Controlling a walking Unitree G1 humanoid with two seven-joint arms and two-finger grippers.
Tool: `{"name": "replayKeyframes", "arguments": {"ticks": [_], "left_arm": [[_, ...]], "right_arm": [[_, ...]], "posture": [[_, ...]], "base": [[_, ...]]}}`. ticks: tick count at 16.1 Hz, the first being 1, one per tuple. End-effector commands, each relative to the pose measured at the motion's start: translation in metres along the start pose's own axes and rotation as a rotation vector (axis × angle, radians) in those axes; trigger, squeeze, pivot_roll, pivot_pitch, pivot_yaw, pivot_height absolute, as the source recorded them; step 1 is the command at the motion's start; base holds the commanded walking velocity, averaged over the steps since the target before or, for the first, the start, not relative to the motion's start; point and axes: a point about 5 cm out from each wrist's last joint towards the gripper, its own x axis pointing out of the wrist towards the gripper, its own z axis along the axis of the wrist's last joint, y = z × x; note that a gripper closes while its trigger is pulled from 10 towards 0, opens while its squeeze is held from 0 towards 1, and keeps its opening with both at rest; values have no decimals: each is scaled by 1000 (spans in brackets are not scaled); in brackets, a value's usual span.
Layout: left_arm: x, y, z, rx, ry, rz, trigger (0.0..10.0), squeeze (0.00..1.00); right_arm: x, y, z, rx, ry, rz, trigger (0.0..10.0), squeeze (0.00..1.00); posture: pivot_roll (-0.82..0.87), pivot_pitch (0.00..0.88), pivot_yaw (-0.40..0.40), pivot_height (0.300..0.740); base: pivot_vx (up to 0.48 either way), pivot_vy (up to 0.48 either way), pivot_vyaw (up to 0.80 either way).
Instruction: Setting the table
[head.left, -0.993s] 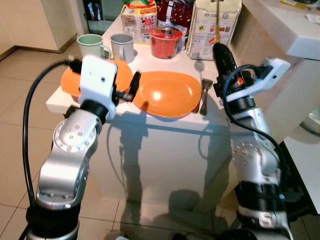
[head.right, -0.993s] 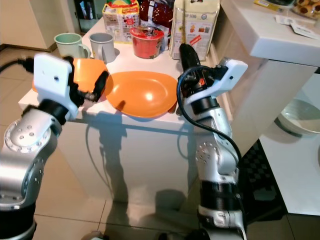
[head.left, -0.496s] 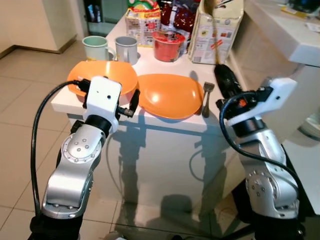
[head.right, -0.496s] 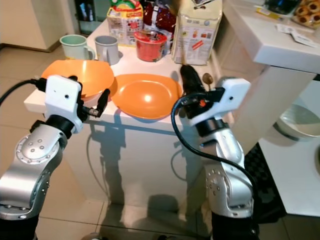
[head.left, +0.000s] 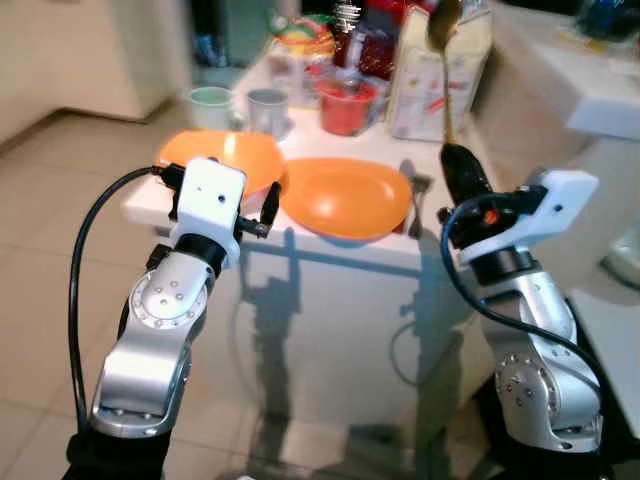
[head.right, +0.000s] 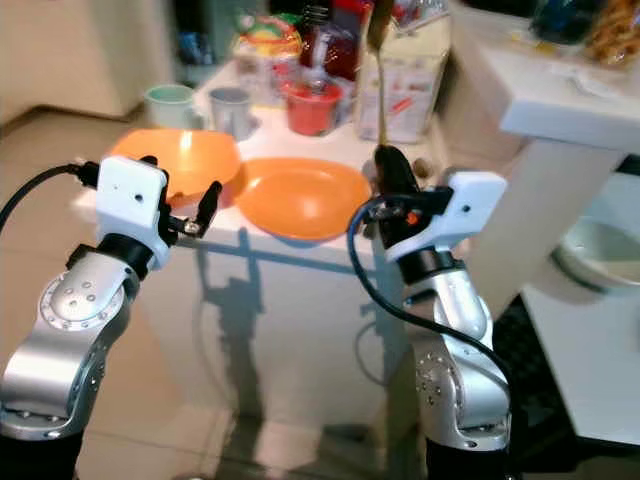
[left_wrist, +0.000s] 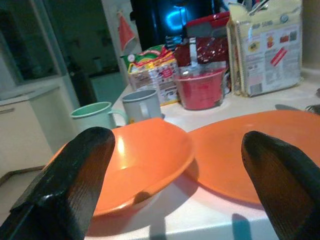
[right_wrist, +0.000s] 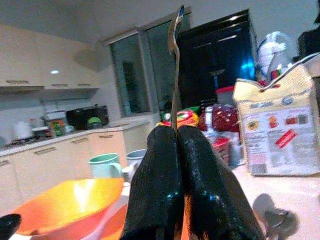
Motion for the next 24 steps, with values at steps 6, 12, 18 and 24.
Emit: {"name": "replayKeyframes", "arguments": {"ticks": [6,12,18,24], "left_arm": [[7,-4,4,8,-22,-29,10000,0],[9,-3,3,19,-23,-40,10000,0],[11,-4,-2,32,6,-35,10000,0],[10,2,-13,7,60,23,10000,0]], "right_arm": [[-1,-8,-5,-33,42,-72,10000,0],[-2,-8,-12,-42,92,-95,10000,0],[-3,-11,-14,-55,118,-119,10000,0],[-5,-20,-22,-70,176,-194,10000,0]], "posture": [[23,0,-34,740],[21,0,-28,740],[22,0,-26,740],[24,0,-28,740]], "base": [[0,0,0],[-209,0,0],[-309,0,0],[0,0,0]]}}
